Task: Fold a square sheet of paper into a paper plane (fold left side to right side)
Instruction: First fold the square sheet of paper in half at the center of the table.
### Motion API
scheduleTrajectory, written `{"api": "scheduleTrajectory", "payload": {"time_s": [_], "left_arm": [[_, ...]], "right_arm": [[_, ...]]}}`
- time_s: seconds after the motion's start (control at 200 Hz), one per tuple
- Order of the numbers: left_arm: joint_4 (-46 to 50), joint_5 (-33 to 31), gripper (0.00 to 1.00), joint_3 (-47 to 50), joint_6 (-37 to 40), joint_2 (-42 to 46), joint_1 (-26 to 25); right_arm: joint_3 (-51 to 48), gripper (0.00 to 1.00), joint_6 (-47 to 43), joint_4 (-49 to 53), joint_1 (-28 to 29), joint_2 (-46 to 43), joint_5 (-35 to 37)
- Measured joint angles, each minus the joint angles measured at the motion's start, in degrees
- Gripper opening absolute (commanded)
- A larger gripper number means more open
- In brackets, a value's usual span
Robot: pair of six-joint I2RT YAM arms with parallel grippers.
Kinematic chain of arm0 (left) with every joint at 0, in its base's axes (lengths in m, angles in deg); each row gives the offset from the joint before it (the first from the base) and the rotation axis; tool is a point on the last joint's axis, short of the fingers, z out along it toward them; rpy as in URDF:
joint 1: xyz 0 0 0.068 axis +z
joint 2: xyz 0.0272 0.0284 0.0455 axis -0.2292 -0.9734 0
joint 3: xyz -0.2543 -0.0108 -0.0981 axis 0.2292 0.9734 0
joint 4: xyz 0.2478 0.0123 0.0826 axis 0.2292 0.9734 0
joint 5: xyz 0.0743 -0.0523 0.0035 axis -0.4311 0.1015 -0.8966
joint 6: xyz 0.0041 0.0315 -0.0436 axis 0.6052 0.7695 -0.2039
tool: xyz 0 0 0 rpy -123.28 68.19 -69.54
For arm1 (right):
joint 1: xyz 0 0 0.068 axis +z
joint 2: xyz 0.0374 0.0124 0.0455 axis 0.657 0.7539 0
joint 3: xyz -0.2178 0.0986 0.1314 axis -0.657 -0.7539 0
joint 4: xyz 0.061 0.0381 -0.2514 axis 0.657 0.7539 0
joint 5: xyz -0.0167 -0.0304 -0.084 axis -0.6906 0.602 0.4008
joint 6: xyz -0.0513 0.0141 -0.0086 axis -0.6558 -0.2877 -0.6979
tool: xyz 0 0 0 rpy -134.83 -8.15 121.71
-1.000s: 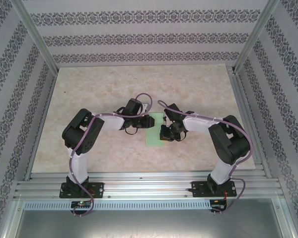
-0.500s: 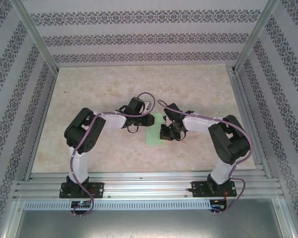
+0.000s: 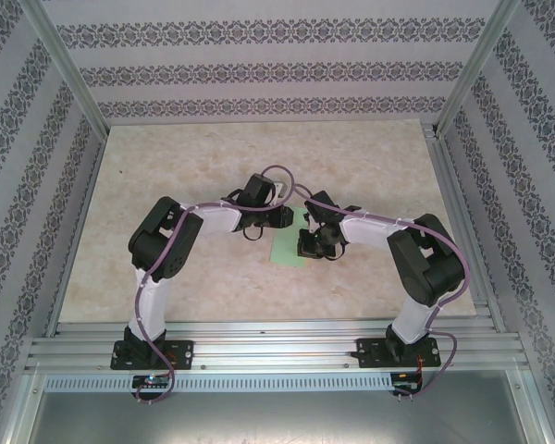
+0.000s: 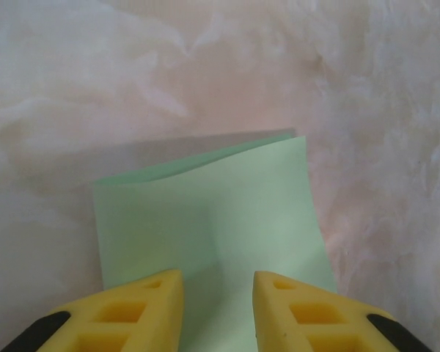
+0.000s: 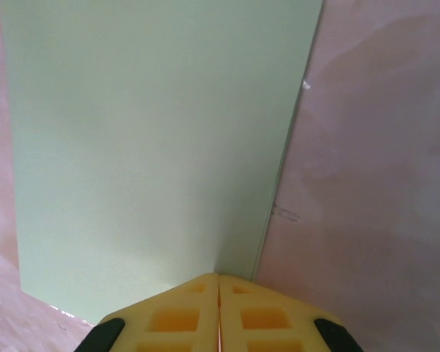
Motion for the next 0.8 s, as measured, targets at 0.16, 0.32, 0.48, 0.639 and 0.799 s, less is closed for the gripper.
{"api": "scheduleTrajectory", "payload": {"time_s": [0.16, 0.32, 0.48, 0.639, 0.799], "left_arm": [[0.61, 0.15, 0.34, -2.60, -0.02, -1.70, 0.31], [0.92, 0.11, 0.35, -4.28, -0.04, -2.73, 0.68], [1.07, -0.15, 0.36, -6.38, -0.04, -4.11, 1.51], [1.22, -0.37, 0.36, -9.31, -0.22, -6.05, 2.43], [1.22, -0.74, 0.36, -12.04, -0.46, -7.93, 2.64]], "right_arm": [[0.28, 0.08, 0.02, -0.33, 0.35, 0.24, 0.44], [0.39, 0.08, 0.02, -0.63, 0.35, 0.37, 0.50], [0.52, 0.08, 0.00, -0.59, 0.37, 0.50, 0.55], [0.55, 0.08, 0.02, -0.59, 0.61, 0.52, 0.85], [0.59, 0.08, 0.02, -0.55, 0.63, 0.50, 0.87]]}}
